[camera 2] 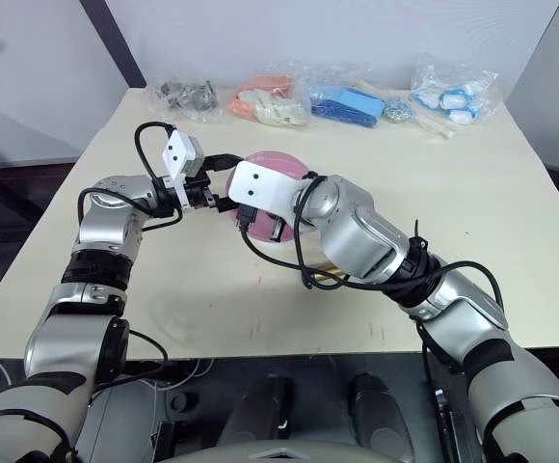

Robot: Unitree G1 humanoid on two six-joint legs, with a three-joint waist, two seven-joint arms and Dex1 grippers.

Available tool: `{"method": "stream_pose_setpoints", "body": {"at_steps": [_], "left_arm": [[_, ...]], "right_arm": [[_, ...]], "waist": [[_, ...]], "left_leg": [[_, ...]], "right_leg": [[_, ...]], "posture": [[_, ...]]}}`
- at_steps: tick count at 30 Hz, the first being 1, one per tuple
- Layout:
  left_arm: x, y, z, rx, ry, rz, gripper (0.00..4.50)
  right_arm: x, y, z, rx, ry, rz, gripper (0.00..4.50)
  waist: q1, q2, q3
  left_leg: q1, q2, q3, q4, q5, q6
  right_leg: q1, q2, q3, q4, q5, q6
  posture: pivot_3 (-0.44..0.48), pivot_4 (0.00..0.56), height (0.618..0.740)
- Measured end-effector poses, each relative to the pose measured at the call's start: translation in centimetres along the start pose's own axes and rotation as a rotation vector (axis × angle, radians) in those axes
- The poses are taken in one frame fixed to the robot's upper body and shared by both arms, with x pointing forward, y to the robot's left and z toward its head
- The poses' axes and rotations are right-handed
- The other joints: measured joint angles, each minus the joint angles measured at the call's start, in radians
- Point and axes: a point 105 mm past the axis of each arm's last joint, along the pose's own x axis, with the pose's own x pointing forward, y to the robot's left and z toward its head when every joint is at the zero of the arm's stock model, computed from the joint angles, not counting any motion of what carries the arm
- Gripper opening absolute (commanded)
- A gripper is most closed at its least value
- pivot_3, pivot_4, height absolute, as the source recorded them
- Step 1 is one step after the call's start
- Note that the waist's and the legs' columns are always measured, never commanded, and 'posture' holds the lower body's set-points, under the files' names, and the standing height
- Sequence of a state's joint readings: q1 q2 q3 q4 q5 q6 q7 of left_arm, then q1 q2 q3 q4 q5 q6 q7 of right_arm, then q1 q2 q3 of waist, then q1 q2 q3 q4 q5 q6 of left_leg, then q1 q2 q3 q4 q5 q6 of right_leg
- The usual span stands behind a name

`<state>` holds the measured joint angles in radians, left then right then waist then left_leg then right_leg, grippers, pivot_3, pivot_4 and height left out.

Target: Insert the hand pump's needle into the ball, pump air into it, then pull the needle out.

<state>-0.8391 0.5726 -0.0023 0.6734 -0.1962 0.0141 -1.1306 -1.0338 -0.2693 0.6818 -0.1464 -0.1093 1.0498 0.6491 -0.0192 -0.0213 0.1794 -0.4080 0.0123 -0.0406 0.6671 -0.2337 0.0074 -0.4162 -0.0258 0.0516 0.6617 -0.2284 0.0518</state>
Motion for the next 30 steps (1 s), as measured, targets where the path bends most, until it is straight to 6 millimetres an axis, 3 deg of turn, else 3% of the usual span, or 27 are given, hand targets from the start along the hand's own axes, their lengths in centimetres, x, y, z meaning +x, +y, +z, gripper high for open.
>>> {"method": "stream_pose_setpoints", "body": {"at_steps": [10, 30], "left_arm": [[0.9, -0.3, 0.2, 0.03, -0.012, 0.016, 4.47], [2.1, -1.2, 0.2, 0.108, -0.028, 0.01, 4.47]], "right_arm": [[-0.5, 0.0, -0.1, -0.094, 0.022, -0.024, 0.35], [-1.6, 0.1, -0.5, -0.044, 0.044, 0.002, 0.35]], "waist": [[0.002, 0.0, 0.0], [0.009, 0.0, 0.0]], "left_leg": [[-0.004, -0.001, -0.004, 0.0, 0.0, 0.0], [-0.008, -0.007, -0.013, 0.0, 0.0, 0.0]], "right_leg": [[-0.001, -0.001, -0.004, -0.001, 0.0, 0.0], [0.0, -0.008, -0.013, -0.004, 0.003, 0.0]], "posture": [[0.0, 0.15, 0.74], [0.0, 0.15, 0.74]]}}
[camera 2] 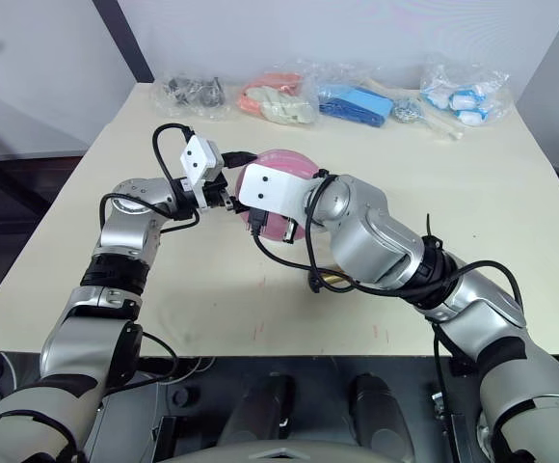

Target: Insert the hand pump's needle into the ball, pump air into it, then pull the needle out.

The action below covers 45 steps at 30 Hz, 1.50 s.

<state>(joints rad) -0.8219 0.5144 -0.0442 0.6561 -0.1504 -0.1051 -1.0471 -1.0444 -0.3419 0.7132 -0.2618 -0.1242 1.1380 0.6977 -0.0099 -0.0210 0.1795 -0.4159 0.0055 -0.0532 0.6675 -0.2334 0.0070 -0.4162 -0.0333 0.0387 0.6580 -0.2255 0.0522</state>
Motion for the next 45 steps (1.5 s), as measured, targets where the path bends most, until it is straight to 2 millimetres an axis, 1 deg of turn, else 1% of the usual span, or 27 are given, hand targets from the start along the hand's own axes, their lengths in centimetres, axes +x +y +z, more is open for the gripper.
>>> {"method": "stream_pose_setpoints", "body": {"at_steps": [25, 45], "left_arm": [[0.87, 0.0, 0.26, 0.038, -0.018, -0.008, 4.47], [1.0, -0.15, -0.07, 0.085, -0.02, -0.007, 4.47]], "right_arm": [[-0.44, -0.41, -0.3, 0.04, 0.01, -0.01, 0.35], [-0.6, -0.25, -0.33, 0.051, 0.012, -0.005, 0.34]], "waist": [[0.0, 0.0, 0.0], [0.002, 0.0, 0.0]], "left_leg": [[0.0, -0.001, -0.003, 0.0, 0.0, 0.0], [0.0, -0.001, -0.006, 0.0, 0.0, 0.0]], "right_leg": [[0.001, 0.0, -0.002, 0.0, 0.0, 0.0], [0.003, -0.001, -0.006, 0.0, 0.0, 0.001]], "posture": [[0.0, 0.15, 0.74], [0.0, 0.15, 0.74]]}}
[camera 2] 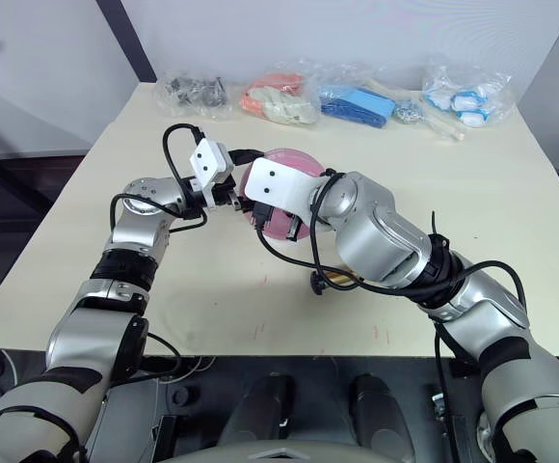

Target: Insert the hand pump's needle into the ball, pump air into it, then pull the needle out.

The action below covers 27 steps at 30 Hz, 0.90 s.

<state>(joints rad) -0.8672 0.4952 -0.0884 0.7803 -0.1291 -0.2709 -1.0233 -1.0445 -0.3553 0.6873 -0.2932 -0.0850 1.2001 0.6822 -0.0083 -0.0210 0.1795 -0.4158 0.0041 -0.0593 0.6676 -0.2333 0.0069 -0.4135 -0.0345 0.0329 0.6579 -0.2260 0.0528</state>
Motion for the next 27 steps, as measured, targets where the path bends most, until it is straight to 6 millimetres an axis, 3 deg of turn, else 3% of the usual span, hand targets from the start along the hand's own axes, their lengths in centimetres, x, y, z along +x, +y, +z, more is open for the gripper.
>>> {"method": "stream_pose_setpoints", "body": {"at_steps": [27], "left_arm": [[0.27, -0.02, -0.02, 0.036, 0.009, -0.009, 4.47]], "right_arm": [[-0.13, 0.02, -0.09, 0.008, 0.001, -0.005, 0.34]], "waist": [[0.001, 0.0, 0.0]], "left_leg": [[0.0, 0.0, -0.001, 0.0, 0.0, -0.001]], "right_leg": [[0.001, 0.0, -0.001, 0.0, -0.001, 0.001]], "posture": [[0.0, 0.15, 0.74]]}}
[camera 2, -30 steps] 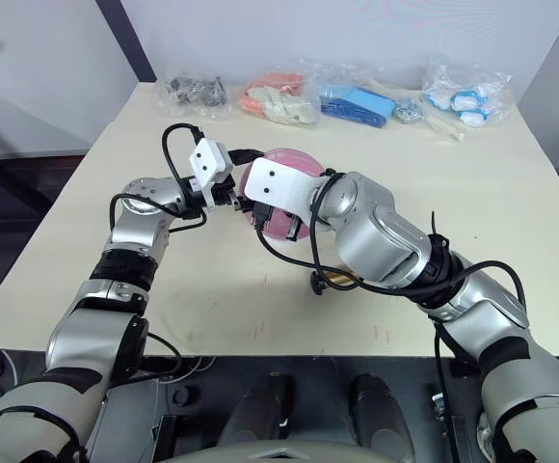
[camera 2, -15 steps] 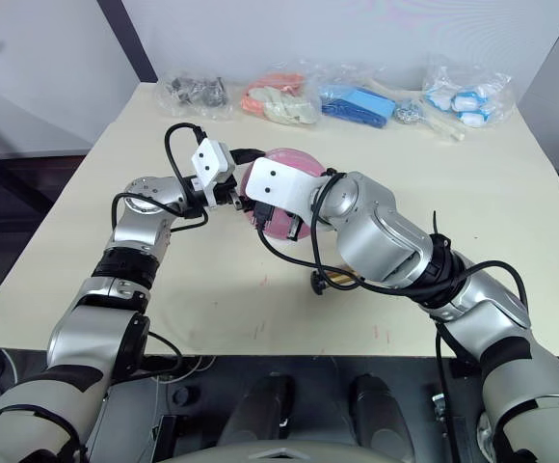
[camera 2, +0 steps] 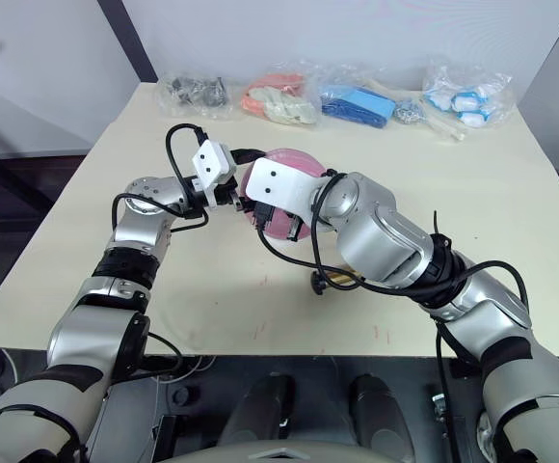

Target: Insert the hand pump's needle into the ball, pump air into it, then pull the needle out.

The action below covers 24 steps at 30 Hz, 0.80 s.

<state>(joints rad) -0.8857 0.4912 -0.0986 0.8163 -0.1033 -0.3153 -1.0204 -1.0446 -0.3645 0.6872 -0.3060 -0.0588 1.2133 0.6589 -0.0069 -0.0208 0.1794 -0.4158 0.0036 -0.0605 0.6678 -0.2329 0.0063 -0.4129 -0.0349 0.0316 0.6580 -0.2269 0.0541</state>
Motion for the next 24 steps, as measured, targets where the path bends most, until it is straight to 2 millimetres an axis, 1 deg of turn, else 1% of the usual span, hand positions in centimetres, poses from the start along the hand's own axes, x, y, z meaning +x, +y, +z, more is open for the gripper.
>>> {"method": "stream_pose_setpoints", "body": {"at_steps": [9, 12, 15, 16, 22, 24], "left_arm": [[0.0, 0.0, -0.2, 0.001, 0.006, 0.003, 4.47], [-0.1, 0.2, -0.5, -0.004, 0.018, 0.02, 4.47], [-0.5, 0.6, -1.2, -0.011, 0.049, 0.048, 4.47], [-0.5, 0.5, -1.5, -0.017, 0.058, 0.049, 4.47], [-0.4, 0.5, -1.4, -0.014, 0.058, 0.047, 4.47], [-0.4, 0.5, -1.4, -0.016, 0.056, 0.047, 4.47]], "right_arm": [[-0.2, 0.1, 0.2, -0.003, -0.008, 0.0, 0.34], [-0.5, 0.2, 0.6, -0.01, -0.026, 0.0, 0.34], [-1.2, 0.9, 2.0, -0.029, -0.091, 0.031, 0.34], [-1.4, 1.2, 2.4, -0.036, -0.11, 0.045, 0.34], [-1.4, 1.1, 2.0, -0.025, -0.093, 0.045, 0.34], [-1.7, 0.8, 1.8, -0.015, -0.09, 0.037, 0.34]], "waist": [[0.0, 0.001, 0.0], [0.0, 0.001, -0.001], [-0.002, 0.004, -0.004], [-0.003, 0.005, -0.009], [-0.004, 0.007, -0.011], [-0.003, 0.008, -0.011]], "left_leg": [[0.0, 0.0, -0.001, 0.0, 0.0, 0.0], [0.001, 0.0, -0.001, 0.0, 0.0, 0.0], [0.003, 0.0, -0.002, 0.0, 0.0, 0.0], [0.003, 0.0, -0.002, 0.0, 0.0, 0.0], [0.003, 0.0, -0.002, 0.0, 0.001, 0.0], [0.002, 0.001, -0.002, 0.0, 0.001, 0.0]], "right_leg": [[0.0, 0.0, -0.001, 0.0, 0.0, 0.0], [0.0, 0.0, -0.001, 0.0, 0.0, 0.001], [0.002, 0.0, -0.002, 0.0, -0.001, 0.001], [0.002, 0.0, -0.002, 0.0, -0.003, -0.003], [0.002, 0.0, -0.003, 0.0, -0.003, -0.003], [0.002, 0.0, -0.003, 0.0, -0.003, -0.003]], "posture": [[0.0, 0.15, 0.74], [0.0, 0.15, 0.74], [0.0, 0.15, 0.74], [0.0, 0.15, 0.74], [0.0, 0.15, 0.74], [0.0, 0.15, 0.74]]}}
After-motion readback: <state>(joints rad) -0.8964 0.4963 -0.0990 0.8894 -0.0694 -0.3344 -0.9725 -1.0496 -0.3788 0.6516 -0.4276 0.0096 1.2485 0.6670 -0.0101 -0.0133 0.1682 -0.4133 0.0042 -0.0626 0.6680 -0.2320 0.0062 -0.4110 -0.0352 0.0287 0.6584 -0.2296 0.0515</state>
